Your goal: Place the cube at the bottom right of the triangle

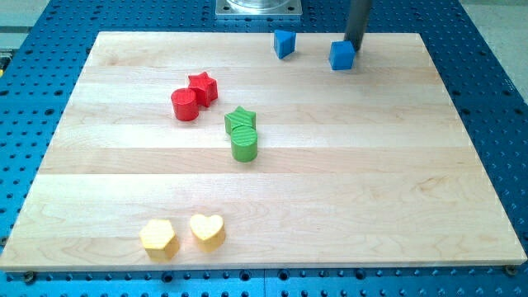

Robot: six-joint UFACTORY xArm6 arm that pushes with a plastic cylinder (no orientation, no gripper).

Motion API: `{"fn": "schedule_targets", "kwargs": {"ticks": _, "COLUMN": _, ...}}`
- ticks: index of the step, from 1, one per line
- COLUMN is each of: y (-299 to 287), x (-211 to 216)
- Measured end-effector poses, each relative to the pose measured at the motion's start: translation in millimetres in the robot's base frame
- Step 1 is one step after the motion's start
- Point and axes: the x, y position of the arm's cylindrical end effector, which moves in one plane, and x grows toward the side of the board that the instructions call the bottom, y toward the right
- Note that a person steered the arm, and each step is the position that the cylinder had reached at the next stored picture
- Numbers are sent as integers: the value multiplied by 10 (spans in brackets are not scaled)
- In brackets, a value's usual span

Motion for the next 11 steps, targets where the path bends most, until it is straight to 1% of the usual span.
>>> {"fn": "schedule_targets", "kwargs": {"ticks": 1, "y": 41, "x": 25}}
{"fn": "schedule_targets", "kwargs": {"ticks": 2, "y": -846, "x": 146}}
{"fn": "schedule_targets", "kwargs": {"ticks": 3, "y": -1165, "x": 465}}
{"fn": "schedule_targets", "kwargs": {"ticks": 4, "y": -884, "x": 334}}
{"fn": "schedule_targets", "kwargs": {"ticks": 5, "y": -683, "x": 111}}
{"fn": "schedule_targets", "kwargs": {"ticks": 7, "y": -11, "x": 84}}
{"fn": "schedule_targets", "kwargs": {"ticks": 8, "y": 188, "x": 84}}
{"fn": "schedule_targets", "kwargs": {"ticks": 9, "y": 34, "x": 134}}
{"fn": "schedule_targets", "kwargs": {"ticks": 10, "y": -780, "x": 353}}
{"fn": "schedule_targets", "kwargs": {"ticks": 11, "y": -1255, "x": 530}}
